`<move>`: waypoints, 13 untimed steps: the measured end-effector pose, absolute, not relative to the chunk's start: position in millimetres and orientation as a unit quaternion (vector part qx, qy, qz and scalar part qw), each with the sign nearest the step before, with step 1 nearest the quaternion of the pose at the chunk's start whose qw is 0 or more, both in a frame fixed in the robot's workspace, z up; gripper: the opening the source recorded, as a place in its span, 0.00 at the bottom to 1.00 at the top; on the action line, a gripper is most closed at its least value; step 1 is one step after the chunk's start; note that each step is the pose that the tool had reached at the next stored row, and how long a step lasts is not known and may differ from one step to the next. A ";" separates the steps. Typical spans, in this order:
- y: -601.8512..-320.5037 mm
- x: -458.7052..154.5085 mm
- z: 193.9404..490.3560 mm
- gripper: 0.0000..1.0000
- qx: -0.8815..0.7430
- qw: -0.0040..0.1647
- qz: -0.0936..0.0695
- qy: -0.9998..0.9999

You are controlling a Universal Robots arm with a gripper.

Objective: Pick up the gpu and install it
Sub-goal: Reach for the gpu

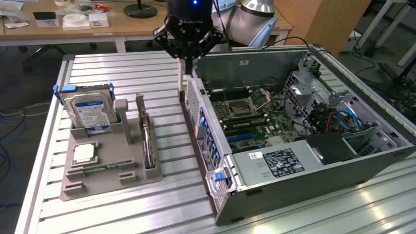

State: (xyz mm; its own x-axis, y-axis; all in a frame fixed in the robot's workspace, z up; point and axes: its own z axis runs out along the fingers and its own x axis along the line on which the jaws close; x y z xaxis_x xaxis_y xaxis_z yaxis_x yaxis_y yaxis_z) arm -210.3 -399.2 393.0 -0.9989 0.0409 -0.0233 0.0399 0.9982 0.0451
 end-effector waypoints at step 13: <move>-404.0 -224.8 393.0 0.11 0.020 0.012 0.022 0.999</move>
